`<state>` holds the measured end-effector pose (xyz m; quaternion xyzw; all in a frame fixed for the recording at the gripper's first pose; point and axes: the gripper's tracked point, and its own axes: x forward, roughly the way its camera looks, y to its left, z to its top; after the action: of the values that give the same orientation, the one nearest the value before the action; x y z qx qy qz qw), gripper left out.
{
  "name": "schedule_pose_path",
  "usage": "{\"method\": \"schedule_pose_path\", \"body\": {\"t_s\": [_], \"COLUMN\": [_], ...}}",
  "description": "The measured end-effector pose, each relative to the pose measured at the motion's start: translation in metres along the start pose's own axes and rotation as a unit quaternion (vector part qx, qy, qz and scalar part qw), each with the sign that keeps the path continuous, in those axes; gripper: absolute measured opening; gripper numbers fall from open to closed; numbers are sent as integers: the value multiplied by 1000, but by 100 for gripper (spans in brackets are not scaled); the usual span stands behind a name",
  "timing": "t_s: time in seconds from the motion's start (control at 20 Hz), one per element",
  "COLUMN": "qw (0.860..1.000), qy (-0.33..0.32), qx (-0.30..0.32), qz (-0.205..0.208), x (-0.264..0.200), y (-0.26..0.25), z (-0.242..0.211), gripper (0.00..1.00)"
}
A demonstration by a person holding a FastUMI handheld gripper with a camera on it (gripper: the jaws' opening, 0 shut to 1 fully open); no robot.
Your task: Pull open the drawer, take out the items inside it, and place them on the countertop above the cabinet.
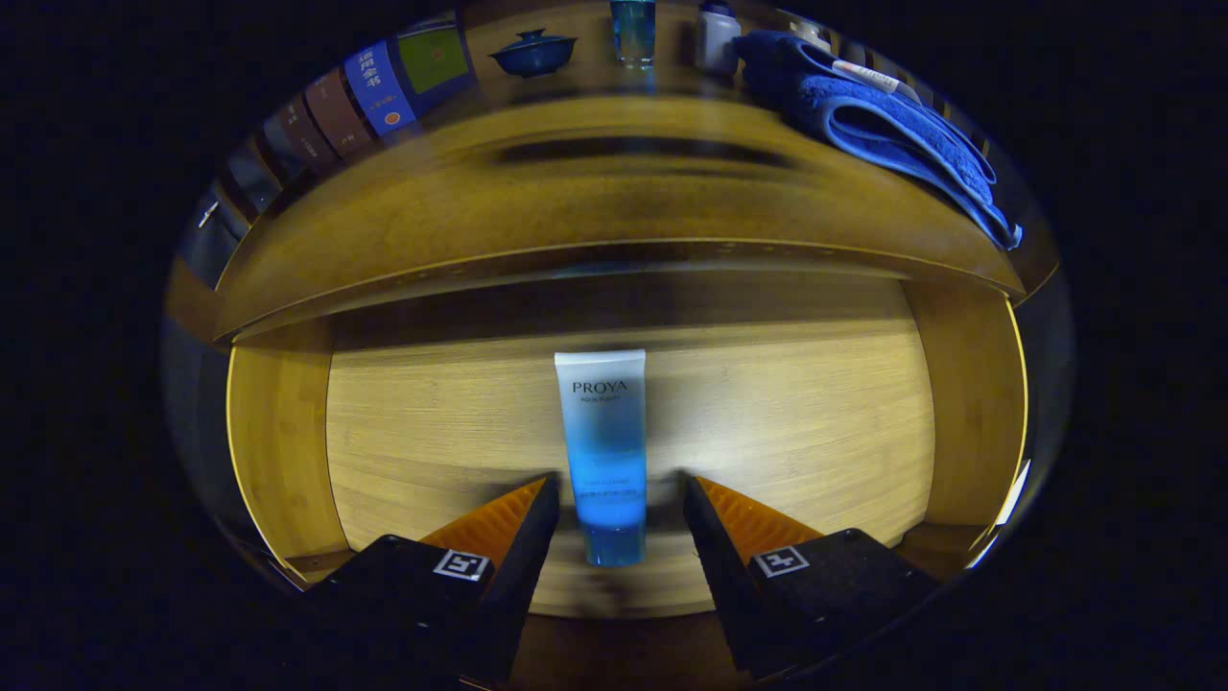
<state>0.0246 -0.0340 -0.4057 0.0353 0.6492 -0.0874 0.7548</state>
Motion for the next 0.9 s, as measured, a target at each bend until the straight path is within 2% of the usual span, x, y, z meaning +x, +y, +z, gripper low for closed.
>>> {"method": "schedule_pose_path", "body": {"t_s": [0.05, 0.2, 0.25, 0.35, 0.55, 0.65, 0.9], "qw": [1000, 1000, 1000, 1000, 1000, 999, 995], "qy": [5, 5, 0, -1, -4, -17, -83], "qx": [1, -10, -18, -27, -23, -24, -21], "qz": [5, 5, -4, -2, 10, 32, 48], "x": [4, 15, 1, 7, 0, -17, -75], "y": [2, 4, 2, 4, 4, 8, 3], "z": [-1, -1, 3, 1, -6, -12, -15], "gripper": [84, 59, 54, 44, 44, 44, 44]}}
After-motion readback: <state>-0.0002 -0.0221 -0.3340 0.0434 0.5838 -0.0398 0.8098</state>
